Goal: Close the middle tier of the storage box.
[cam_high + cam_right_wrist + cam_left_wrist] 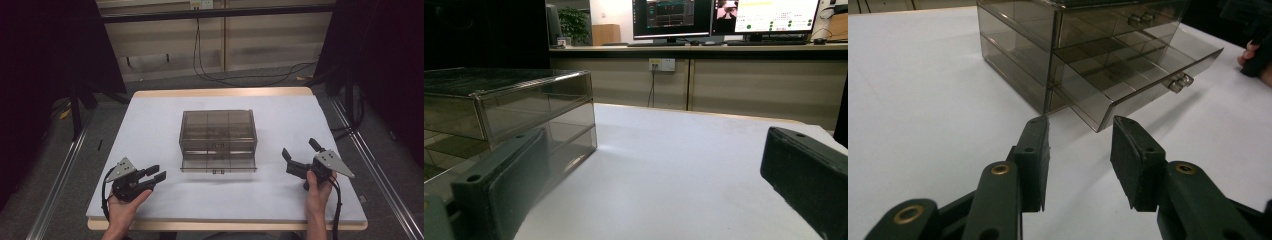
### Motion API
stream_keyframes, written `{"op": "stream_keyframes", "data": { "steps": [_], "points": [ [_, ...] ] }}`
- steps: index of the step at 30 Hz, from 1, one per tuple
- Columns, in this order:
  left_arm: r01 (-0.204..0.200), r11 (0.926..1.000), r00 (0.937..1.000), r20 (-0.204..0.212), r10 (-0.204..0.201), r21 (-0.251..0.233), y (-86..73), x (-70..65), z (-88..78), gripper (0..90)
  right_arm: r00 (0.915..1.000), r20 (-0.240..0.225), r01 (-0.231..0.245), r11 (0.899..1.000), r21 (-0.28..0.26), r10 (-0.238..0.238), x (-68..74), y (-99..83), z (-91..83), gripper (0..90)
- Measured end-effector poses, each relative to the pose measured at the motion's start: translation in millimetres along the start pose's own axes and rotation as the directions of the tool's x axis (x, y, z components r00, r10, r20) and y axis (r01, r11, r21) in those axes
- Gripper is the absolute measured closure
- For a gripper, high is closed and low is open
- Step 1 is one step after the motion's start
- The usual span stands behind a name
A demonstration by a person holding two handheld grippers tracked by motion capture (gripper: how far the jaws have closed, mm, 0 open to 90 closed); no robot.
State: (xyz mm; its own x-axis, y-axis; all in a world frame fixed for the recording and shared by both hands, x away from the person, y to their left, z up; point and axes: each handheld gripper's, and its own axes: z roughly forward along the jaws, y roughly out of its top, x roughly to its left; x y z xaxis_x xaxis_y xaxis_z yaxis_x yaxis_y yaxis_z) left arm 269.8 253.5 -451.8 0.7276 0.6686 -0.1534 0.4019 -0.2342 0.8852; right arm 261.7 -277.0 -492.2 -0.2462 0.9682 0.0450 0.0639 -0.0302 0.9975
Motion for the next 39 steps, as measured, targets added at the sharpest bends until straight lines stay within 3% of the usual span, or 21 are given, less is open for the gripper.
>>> {"op": "stream_keyframes", "data": {
  "steps": [3,5,8,9,13,16,18,23,24,27,28,35,36,37,39],
  "points": [
    [-0.024,0.9997,0.9996,0.017,0.023,0.01,0.8,-4.1,2.3,65.2,1.0,-0.002,0.002,1.0,0.001,-0.002,0.2,0.0,-0.1,0.0],
    [-0.071,0.9972,0.9971,0.031,0.07,0.024,2.1,-8.8,3.5,68.7,1.0,-0.001,0.002,1.0,0.0,-0.002,0.2,0.0,-0.1,0.0],
    [-0.079,0.9965,0.9958,0.049,0.078,0.028,2.3,-11.0,4.6,71.8,1.0,-0.002,0.003,1.0,0.001,-0.003,0.2,0.0,-0.1,0.0],
    [-0.104,0.9938,0.9935,0.052,0.102,0.04,2.6,-13.2,5.4,74.0,1.0,0.0,0.003,1.0,0.0,-0.003,0.3,0.0,-0.1,0.0],
    [-0.128,0.9895,0.9897,0.073,0.124,0.066,2.5,-18.1,9.1,75.7,1.0,0.0,0.004,1.0,-0.001,-0.004,0.2,0.0,-0.1,0.0],
    [-0.157,0.9837,0.9833,0.107,0.147,0.087,3.7,-24.8,12.5,78.4,1.0,0.001,0.004,1.0,-0.001,-0.004,0.3,0.0,-0.1,0.0],
    [-0.148,0.9858,0.9825,0.126,0.137,0.08,3.5,-25.8,13.6,80.2,1.0,0.001,0.003,1.0,-0.001,-0.003,0.4,0.0,-0.1,0.0],
    [-0.172,0.982,0.975,0.157,0.158,0.079,3.2,-31.0,16.3,82.0,1.0,0.002,0.005,1.0,-0.001,-0.005,0.3,0.0,-0.2,0.0],
    [-0.192,0.978,0.9713,0.159,0.177,0.083,3.3,-30.8,16.2,82.8,1.0,0.005,0.004,1.0,0.0,-0.004,0.5,0.0,-0.4,0.0],
    [-0.19,0.9785,0.9699,0.17,0.175,0.08,2.6,-32.9,17.8,86.5,1.0,0.001,0.004,1.0,-0.001,-0.004,0.4,0.0,-0.1,0.0],
    [-0.209,0.9741,0.9659,0.173,0.192,0.085,2.7,-33.0,18.2,87.8,1.0,0.001,0.003,1.0,0.0,-0.003,0.3,0.0,-0.1,0.0],
    [-0.201,0.9766,0.9596,0.215,0.181,0.076,3.5,-39.3,21.8,90.0,1.0,0.004,0.006,1.0,-0.001,-0.006,0.4,-0.1,-0.5,0.0],
    [-0.216,0.9729,0.9559,0.221,0.193,0.083,3.9,-40.0,22.1,90.0,1.0,0.004,0.005,1.0,-0.001,-0.005,0.5,-0.1,-0.5,0.0],
    [-0.191,0.9779,0.9558,0.243,0.165,0.085,4.2,-42.0,23.6,90.0,1.0,0.004,0.005,1.0,-0.001,-0.005,0.4,-0.1,-0.4,0.0],
    [-0.177,0.9809,0.9557,0.253,0.151,0.082,4.3,-43.1,24.4,90.0,1.0,0.004,0.004,1.0,-0.001,-0.004,0.5,-0.1,-0.4,0.0]
  ]
}}
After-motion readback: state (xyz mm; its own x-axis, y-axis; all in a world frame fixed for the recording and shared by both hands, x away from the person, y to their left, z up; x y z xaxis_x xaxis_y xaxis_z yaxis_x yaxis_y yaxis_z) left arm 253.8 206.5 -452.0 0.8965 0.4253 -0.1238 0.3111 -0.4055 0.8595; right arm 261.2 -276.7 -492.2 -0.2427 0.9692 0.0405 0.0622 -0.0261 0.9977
